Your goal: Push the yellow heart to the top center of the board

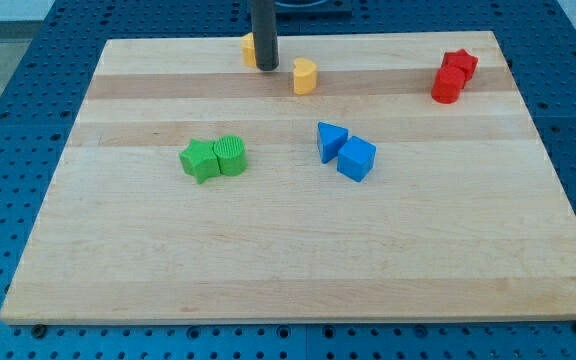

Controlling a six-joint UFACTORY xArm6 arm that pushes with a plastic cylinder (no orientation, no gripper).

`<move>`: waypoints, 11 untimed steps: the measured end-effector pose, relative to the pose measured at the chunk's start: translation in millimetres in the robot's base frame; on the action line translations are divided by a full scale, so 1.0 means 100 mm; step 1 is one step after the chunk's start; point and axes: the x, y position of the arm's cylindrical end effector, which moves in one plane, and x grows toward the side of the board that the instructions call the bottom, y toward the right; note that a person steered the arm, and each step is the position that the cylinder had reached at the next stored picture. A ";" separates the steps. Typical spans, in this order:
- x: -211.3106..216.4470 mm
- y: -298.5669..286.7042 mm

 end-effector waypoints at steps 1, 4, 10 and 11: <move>0.17 -0.09; 0.78 -0.14; 0.08 0.48; 0.11 0.49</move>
